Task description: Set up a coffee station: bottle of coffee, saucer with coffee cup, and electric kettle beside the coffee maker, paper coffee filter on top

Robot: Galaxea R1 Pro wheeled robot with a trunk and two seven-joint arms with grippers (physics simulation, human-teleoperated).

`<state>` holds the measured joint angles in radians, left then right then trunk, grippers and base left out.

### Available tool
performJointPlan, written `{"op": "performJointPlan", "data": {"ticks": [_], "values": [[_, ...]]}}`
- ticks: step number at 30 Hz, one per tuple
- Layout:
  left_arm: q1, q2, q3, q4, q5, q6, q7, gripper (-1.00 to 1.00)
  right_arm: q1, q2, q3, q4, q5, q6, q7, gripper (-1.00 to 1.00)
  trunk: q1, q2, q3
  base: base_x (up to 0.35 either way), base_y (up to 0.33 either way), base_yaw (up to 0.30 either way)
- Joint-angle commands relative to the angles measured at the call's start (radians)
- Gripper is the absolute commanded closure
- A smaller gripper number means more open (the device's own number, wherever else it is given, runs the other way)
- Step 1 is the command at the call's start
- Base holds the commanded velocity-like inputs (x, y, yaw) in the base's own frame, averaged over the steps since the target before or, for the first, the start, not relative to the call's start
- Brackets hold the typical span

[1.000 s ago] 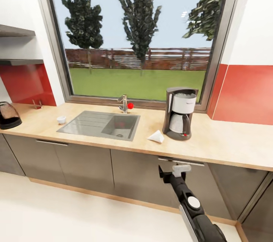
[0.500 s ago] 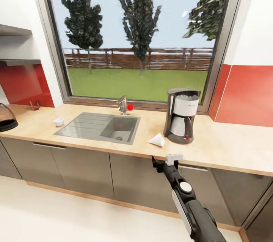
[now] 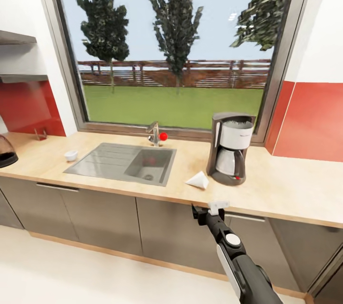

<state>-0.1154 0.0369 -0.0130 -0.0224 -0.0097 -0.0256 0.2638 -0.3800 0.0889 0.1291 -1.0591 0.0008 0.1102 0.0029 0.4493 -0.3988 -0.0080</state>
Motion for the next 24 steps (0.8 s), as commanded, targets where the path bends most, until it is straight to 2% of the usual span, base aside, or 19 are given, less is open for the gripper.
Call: {"op": "performJointPlan", "data": {"ticks": [1,16,19,23,24], "values": [[-0.001,0.0,-0.001,0.001,-0.001,-0.002,0.003,-1.0,0.0,0.0,0.0,0.004,0.0,0.005,0.0,-1.0,0.001,-0.001,-0.001,0.138,0.0,0.0],[-0.001,0.0,-0.002,0.001,0.0,0.001,0.006,-1.0,0.0,-0.002,0.0,0.022,0.001,0.006,0.0,-1.0,0.001,-0.001,-0.001,0.018,0.0,0.0],[-0.004,-0.011,0.0,-0.016,0.003,0.018,0.015,-1.0,0.001,0.015,-0.006,0.005,0.001,0.009,-0.006,-1.0,0.001,-0.001,-0.001,0.0,0.0,0.0],[-0.005,-0.006,-0.004,-0.027,-0.002,0.017,0.012,-1.0,0.001,0.016,-0.007,0.005,0.002,0.009,-0.006,-1.0,0.001,-0.001,-0.001,0.0,0.0,0.0],[-0.005,-0.012,-0.01,-0.033,-0.004,0.018,0.018,-1.0,0.001,0.021,-0.009,0.011,0.007,0.012,-0.009,-1.0,0.001,-0.001,-0.001,0.0,0.0,0.0]]}}
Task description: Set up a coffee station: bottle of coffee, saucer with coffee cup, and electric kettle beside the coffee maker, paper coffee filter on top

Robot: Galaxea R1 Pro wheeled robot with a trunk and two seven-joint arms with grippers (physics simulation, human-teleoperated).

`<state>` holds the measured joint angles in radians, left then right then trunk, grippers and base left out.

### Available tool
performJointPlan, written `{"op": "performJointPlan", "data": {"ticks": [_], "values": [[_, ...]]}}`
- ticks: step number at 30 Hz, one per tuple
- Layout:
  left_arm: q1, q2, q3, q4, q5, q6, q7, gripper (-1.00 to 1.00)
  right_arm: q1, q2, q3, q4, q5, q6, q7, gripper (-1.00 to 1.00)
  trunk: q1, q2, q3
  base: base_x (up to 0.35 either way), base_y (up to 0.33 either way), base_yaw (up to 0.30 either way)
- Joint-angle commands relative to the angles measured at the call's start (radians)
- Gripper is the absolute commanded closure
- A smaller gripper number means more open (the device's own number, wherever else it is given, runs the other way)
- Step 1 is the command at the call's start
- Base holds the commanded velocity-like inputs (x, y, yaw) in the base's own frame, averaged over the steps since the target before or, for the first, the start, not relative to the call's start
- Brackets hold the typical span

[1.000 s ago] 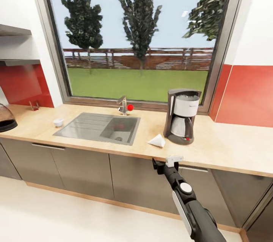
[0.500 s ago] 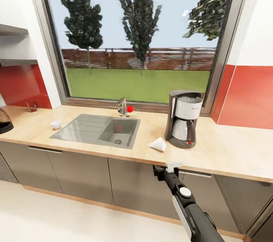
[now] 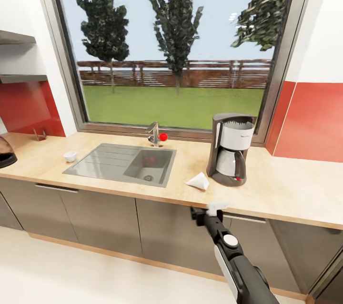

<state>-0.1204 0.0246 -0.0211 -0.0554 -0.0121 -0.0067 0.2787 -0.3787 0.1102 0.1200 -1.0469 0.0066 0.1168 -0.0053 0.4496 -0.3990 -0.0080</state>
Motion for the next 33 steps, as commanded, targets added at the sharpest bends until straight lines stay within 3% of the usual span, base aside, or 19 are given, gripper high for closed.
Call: {"op": "performJointPlan", "data": {"ticks": [1,7,13,23,33], "values": [[0.0,-0.004,-0.005,-0.005,-0.001,0.002,0.009,-1.0,0.0,0.005,0.0,0.0,0.001,0.006,-0.001,-1.0,0.0,-0.001,-0.001,0.0,0.0,0.0],[-0.002,-0.004,-0.001,-0.014,-0.001,0.005,0.015,-1.0,0.0,0.004,0.0,-0.007,0.001,0.006,-0.001,-1.0,0.0,-0.001,-0.001,0.0,0.0,0.0],[-0.007,0.02,0.002,-0.028,0.0,0.005,0.009,-1.0,0.0,-0.02,0.001,-0.011,-0.001,0.006,-0.001,-1.0,0.0,-0.001,-0.001,0.0,0.0,0.0],[-0.003,0.074,0.003,-0.083,0.006,-0.004,-0.027,-1.0,0.0,-0.027,0.001,-0.012,0.0,0.006,-0.001,-1.0,0.0,-0.001,-0.001,0.0,0.0,0.0],[0.002,0.13,0.012,-0.079,0.016,-0.049,-0.083,-1.0,0.0,-0.029,0.0,-0.01,0.001,0.006,-0.001,-1.0,0.0,-0.001,-0.001,0.0,0.0,0.0]]}}
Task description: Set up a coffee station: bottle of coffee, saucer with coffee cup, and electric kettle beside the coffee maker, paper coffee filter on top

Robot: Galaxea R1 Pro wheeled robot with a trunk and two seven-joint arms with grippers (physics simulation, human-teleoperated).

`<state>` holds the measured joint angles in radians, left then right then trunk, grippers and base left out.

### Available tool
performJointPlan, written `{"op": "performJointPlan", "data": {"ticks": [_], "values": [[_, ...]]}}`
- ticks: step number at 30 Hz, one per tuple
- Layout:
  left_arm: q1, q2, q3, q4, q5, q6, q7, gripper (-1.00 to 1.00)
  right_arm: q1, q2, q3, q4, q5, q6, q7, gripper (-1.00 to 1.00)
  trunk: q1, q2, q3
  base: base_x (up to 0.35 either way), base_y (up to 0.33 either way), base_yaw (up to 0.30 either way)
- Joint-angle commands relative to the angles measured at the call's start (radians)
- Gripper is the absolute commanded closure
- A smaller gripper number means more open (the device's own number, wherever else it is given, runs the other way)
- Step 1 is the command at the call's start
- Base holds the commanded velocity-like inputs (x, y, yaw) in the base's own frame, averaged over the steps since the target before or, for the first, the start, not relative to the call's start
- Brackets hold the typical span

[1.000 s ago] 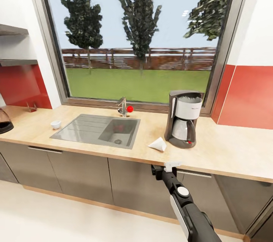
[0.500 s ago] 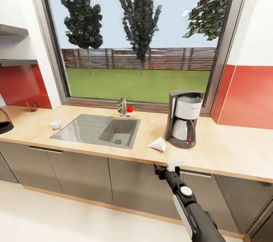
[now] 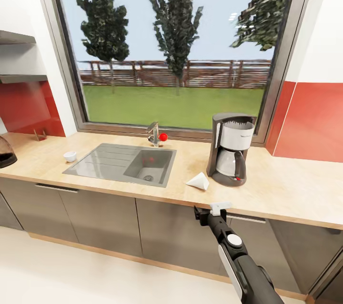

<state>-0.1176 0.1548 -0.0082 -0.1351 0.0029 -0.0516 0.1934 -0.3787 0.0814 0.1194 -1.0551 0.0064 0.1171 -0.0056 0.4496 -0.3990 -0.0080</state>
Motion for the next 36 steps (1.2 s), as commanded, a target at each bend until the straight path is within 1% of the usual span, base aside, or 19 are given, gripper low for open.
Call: {"op": "performJointPlan", "data": {"ticks": [1,7,8,15,24,31,36], "values": [[0.0,0.006,-0.001,0.003,0.001,-0.009,-0.003,-1.0,0.0,0.0,0.0,-0.001,0.001,0.006,-0.001,-1.0,0.0,-0.001,-0.001,0.0,0.0,0.0],[0.0,0.04,0.0,0.006,0.004,-0.043,-0.037,-1.0,0.0,0.0,0.0,0.009,0.001,0.006,-0.001,-1.0,0.0,-0.001,-0.001,0.0,0.0,0.0],[0.0,0.087,0.0,0.006,0.007,-0.17,-0.346,-1.0,0.0,0.0,0.0,0.011,0.001,0.006,-0.001,-1.0,0.0,-0.001,-0.001,0.0,0.0,0.0],[0.0,0.089,0.0,0.005,0.012,-0.173,-0.351,-1.0,0.0,-0.001,0.0,0.013,0.001,0.006,-0.001,-1.0,0.0,-0.001,-0.001,0.017,0.0,0.0],[0.0,0.085,0.0,0.005,0.012,-0.172,-0.351,-1.0,0.0,-0.016,0.002,0.014,0.0,0.005,-0.001,-1.0,0.0,-0.001,-0.001,0.278,-0.002,0.008],[0.0,0.082,0.0,0.001,0.012,-0.173,-0.347,-1.0,0.0,-0.02,0.002,0.015,0.0,0.003,-0.001,-1.0,0.0,-0.001,-0.001,0.291,-0.118,0.213],[0.0,0.081,-0.001,-0.005,0.012,-0.174,-0.347,-1.0,0.0,-0.02,0.002,0.015,0.0,0.003,-0.001,-1.0,0.0,-0.001,-0.001,0.13,-0.091,0.189]]}}
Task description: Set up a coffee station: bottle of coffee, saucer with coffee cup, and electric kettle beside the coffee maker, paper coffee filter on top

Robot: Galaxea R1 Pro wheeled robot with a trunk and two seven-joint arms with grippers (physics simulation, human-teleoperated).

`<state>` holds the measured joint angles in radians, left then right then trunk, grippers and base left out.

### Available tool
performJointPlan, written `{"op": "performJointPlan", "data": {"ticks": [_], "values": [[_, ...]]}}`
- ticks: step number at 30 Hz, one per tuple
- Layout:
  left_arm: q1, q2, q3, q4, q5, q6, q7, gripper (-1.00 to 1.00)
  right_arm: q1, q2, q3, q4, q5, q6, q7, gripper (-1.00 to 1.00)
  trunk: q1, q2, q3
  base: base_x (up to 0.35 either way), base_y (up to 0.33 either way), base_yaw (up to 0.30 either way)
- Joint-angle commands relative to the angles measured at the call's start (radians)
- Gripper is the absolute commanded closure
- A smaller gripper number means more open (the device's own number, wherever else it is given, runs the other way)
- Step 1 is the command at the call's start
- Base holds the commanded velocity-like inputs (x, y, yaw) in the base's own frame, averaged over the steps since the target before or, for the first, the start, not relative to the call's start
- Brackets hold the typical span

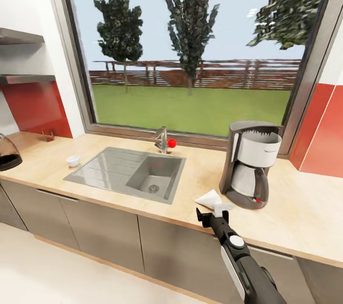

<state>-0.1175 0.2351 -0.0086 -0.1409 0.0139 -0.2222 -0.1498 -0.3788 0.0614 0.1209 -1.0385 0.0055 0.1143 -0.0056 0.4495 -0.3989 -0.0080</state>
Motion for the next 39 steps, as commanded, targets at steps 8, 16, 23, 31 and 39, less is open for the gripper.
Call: {"op": "performJointPlan", "data": {"ticks": [8,16,23,31,39], "values": [[-0.005,-0.007,-0.006,-0.003,-0.004,-0.055,-0.004,-1.0,0.0,-0.003,-0.001,-0.001,0.001,0.006,-0.001,-1.0,0.001,-0.001,-0.001,0.015,-0.01,0.024],[-0.007,-0.009,-0.007,-0.007,-0.006,-0.078,-0.004,-1.0,0.001,-0.026,-0.001,-0.001,0.001,0.005,-0.001,-1.0,0.001,-0.001,-0.001,0.003,0.0,0.001],[-0.007,-0.008,-0.009,-0.015,-0.009,-0.077,-0.005,-1.0,0.001,-0.036,-0.001,-0.001,0.001,0.005,-0.001,-1.0,0.001,-0.001,-0.001,0.135,-0.08,0.0],[-0.007,-0.008,-0.008,-0.016,-0.009,-0.077,0.001,-1.0,0.001,-0.038,-0.001,0.011,0.002,0.005,-0.001,-1.0,0.001,-0.001,-0.001,0.104,-0.078,0.0],[-0.007,-0.008,-0.008,-0.016,-0.008,-0.077,0.002,-1.0,0.001,-0.037,-0.001,0.037,0.002,0.005,-0.001,-1.0,0.001,-0.001,-0.001,0.007,-0.005,0.0]]}}
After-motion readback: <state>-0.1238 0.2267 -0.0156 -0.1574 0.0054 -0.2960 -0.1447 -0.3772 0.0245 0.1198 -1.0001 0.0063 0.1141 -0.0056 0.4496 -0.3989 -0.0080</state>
